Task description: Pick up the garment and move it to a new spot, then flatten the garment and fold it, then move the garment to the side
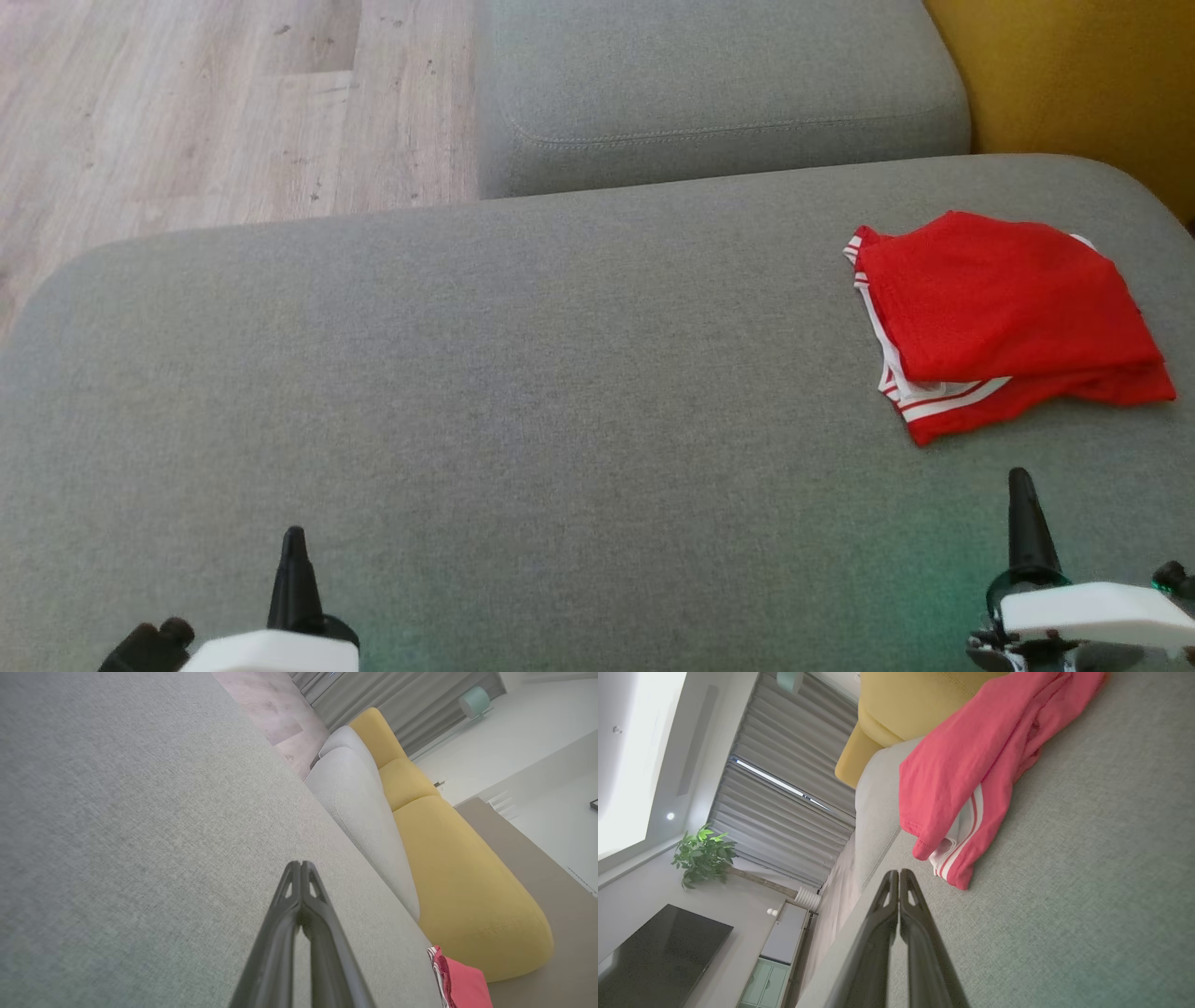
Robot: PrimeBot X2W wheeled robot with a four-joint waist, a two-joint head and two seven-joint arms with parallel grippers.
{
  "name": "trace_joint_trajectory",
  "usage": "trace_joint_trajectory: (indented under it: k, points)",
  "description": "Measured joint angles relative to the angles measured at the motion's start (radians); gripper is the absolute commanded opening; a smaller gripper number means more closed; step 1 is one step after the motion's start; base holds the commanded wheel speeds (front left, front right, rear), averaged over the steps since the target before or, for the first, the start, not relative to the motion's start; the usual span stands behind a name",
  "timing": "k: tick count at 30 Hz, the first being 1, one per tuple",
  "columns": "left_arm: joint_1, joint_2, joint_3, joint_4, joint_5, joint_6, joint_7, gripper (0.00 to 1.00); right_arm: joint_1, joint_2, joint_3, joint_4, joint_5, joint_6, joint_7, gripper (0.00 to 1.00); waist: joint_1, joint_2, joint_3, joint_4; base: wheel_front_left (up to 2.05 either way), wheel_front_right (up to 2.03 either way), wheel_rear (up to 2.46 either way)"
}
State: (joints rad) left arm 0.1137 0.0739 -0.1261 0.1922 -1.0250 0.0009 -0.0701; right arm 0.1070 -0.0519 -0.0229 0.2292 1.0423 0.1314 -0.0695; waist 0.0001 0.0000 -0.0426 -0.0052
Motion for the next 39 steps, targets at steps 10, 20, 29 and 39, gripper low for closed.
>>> trace_joint_trajectory:
  k: [10,20,29,39]
  points:
    - [-0.028,0.0,0.031,0.016,-0.12,-0.026,0.026,0.0,-0.039,-0.001,-0.015,0.007,0.115,0.0,0.027,0.0,0.0,0.0,0.009,0.001,0.0,0.0,0.0]
    - [-0.061,0.0,0.064,0.031,-0.251,-0.049,0.059,0.0,-0.07,-0.003,-0.027,0.016,0.241,0.0,0.059,0.0,-0.0001,0.0,0.019,0.002,0.0,0.0,0.0]
    - [-0.093,-0.001,0.095,0.044,-0.357,-0.073,0.086,0.0,-0.086,-0.004,-0.043,0.027,0.343,0.0,0.087,0.0,-0.0001,0.0,0.027,0.003,0.0,0.0,0.0]
    - [-0.124,-0.001,0.123,0.06,-0.463,-0.091,0.11,0.0,-0.121,-0.004,-0.053,0.033,0.445,0.0,0.112,0.0,-0.0001,0.0,0.035,0.004,0.0,0.0,0.0]
